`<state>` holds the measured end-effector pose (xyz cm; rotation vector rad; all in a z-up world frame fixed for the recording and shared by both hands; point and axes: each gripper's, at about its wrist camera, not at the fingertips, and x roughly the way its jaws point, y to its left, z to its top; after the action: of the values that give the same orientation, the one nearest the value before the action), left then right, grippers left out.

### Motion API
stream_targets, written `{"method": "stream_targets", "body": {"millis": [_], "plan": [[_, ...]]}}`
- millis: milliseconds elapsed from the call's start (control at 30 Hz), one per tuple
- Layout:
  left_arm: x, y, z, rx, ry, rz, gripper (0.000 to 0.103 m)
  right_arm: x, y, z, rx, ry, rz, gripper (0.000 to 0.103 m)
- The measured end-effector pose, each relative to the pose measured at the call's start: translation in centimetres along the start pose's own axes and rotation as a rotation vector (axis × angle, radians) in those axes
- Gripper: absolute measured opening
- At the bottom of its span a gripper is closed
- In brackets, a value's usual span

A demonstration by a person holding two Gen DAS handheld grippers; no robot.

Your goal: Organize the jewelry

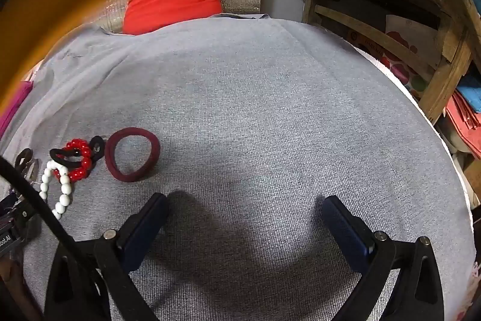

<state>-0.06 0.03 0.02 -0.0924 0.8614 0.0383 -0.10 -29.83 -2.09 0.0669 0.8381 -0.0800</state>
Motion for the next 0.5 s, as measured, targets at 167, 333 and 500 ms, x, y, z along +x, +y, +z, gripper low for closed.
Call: {"method": "stream_targets", "body": {"millis": [167,333,500], "plan": [[-0.03,0.00,0.00,0.003,0.007,0.005,0.103,0.00,0.00,0.00,0.000,0.001,0.000,0.103],[0.02,0.36,0.09,-0.001,0.008,0.000,0.103,0.00,0.00,0.00,0.000,0.001,0.000,0.103],[-0.06,0.23,0.06,0.003,0.010,0.003,0.103,-0.01,0.00,0.01,0.000,0.001,0.000,0.103]]}}
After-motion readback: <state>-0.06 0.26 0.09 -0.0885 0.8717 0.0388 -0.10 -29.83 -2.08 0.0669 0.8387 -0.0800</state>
